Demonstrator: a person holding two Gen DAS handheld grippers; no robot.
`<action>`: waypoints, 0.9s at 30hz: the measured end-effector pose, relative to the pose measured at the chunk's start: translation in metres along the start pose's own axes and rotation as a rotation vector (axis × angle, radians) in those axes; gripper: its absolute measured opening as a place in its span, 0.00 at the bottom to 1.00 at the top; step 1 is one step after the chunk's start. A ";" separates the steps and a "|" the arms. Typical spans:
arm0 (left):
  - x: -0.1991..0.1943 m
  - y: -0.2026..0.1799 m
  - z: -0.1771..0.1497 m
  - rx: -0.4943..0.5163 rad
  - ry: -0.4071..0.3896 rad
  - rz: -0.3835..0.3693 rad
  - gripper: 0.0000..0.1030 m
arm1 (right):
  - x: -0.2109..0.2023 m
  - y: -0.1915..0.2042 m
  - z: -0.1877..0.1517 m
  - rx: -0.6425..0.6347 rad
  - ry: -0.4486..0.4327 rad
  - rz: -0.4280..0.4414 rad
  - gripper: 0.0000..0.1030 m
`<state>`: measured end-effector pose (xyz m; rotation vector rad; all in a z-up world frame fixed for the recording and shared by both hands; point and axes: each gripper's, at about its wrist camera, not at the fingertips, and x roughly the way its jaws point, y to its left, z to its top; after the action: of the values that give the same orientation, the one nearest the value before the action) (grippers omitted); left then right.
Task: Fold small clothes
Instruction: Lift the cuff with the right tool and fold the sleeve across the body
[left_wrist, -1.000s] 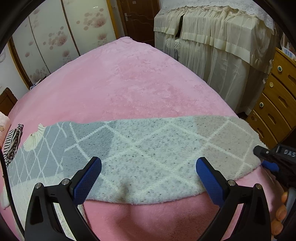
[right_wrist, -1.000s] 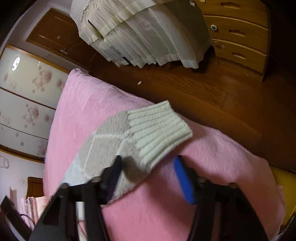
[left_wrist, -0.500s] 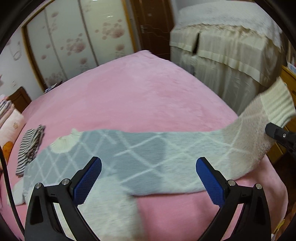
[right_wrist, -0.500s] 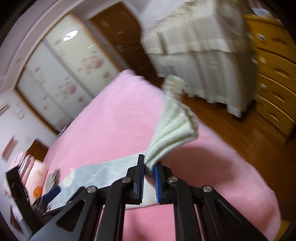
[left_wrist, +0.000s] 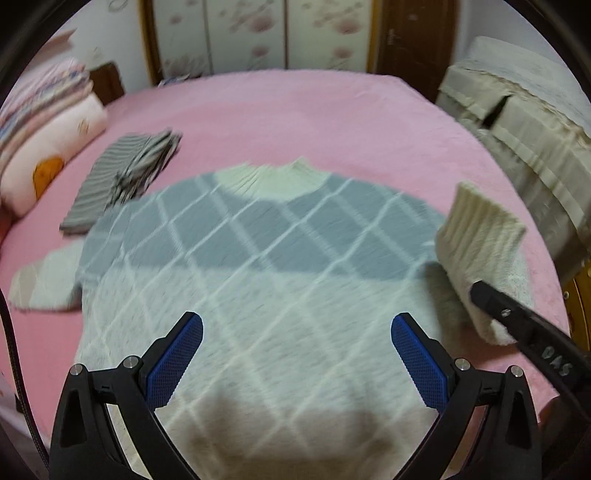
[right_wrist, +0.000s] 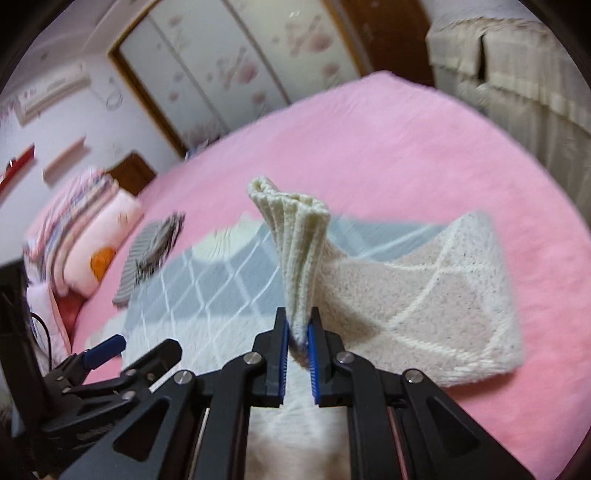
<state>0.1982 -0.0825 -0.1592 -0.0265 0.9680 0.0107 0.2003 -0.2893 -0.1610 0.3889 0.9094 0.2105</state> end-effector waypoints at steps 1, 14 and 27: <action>0.003 0.007 -0.003 -0.010 0.007 -0.003 0.99 | 0.009 0.007 -0.005 -0.004 0.017 -0.001 0.09; 0.027 0.036 -0.009 -0.090 0.068 -0.179 0.99 | 0.034 0.031 -0.042 -0.058 0.109 -0.032 0.40; 0.066 0.009 -0.015 -0.255 0.204 -0.469 0.85 | -0.050 0.009 -0.088 -0.085 -0.014 -0.152 0.42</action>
<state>0.2233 -0.0736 -0.2223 -0.4968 1.1406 -0.3049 0.0998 -0.2773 -0.1702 0.2417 0.9084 0.1065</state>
